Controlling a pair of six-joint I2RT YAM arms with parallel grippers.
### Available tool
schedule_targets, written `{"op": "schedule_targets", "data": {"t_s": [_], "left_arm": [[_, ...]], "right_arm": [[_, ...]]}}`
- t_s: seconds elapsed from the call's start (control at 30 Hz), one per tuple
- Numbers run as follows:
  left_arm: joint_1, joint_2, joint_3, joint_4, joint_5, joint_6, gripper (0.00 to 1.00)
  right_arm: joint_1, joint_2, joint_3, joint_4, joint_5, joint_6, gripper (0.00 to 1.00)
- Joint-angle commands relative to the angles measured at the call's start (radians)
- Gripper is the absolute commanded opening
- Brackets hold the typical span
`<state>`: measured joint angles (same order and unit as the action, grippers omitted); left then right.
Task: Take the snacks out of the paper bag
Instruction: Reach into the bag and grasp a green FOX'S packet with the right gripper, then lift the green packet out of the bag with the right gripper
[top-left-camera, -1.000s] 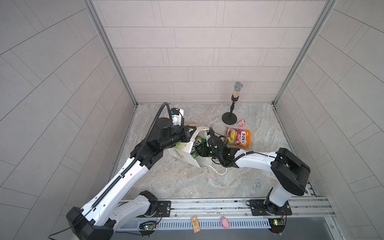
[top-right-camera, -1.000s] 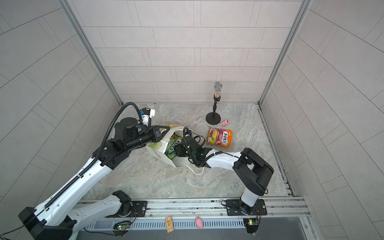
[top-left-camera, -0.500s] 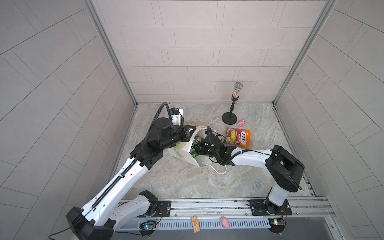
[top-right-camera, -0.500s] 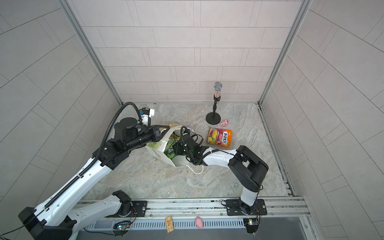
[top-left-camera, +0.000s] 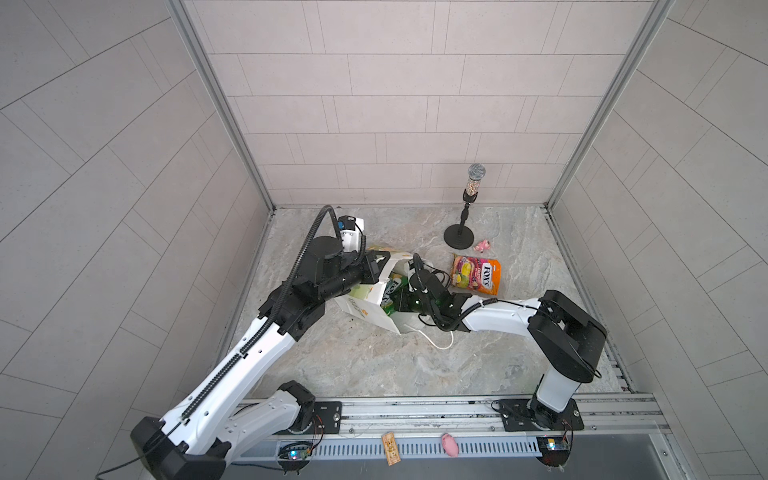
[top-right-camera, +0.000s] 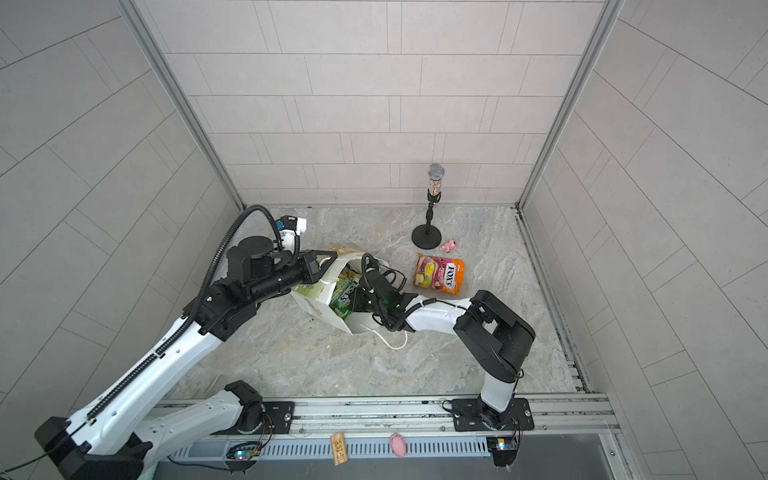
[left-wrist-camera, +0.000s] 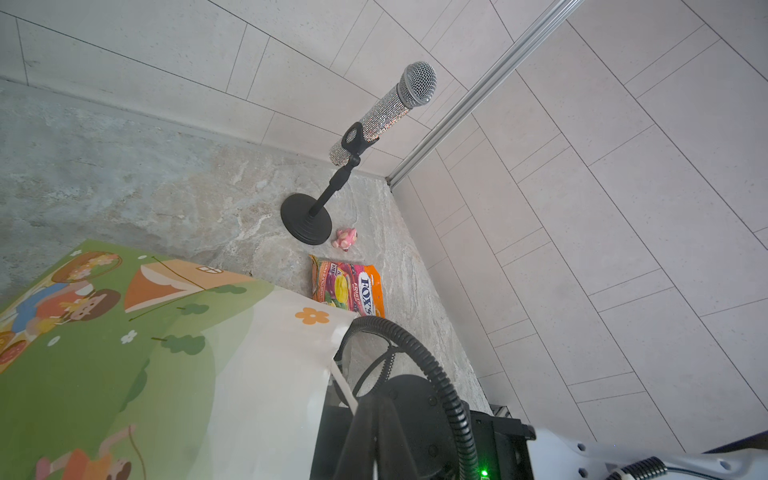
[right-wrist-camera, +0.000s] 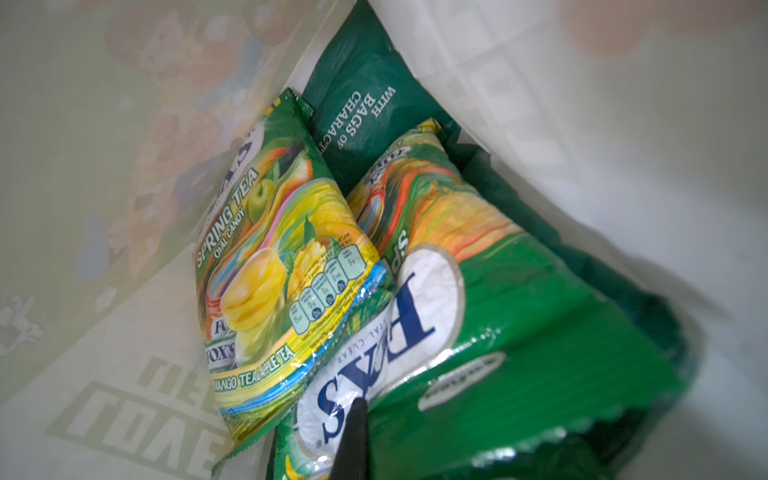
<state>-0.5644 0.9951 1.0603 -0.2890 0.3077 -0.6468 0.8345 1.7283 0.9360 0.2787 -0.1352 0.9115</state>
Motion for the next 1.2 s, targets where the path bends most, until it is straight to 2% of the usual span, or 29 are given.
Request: {"op": "schedule_targets", "data": {"t_s": [0.0, 0.7, 1.17], "left_arm": [[-0.005, -0.028, -0.009, 0.014, -0.02, 0.016, 0.0], [-0.005, -0.012, -0.006, 0.0, -0.049, 0.019, 0.0], [-0.005, 0.006, 0.0, 0.0, -0.086, -0.001, 0.0]], "right_arm": [[-0.013, -0.073, -0.011, -0.036, 0.006, -0.047, 0.0], [-0.021, -0.323, -0.001, -0.264, 0.062, -0.256, 0.0], [-0.039, -0.499, 0.035, -0.402, -0.05, -0.383, 0.0]]}}
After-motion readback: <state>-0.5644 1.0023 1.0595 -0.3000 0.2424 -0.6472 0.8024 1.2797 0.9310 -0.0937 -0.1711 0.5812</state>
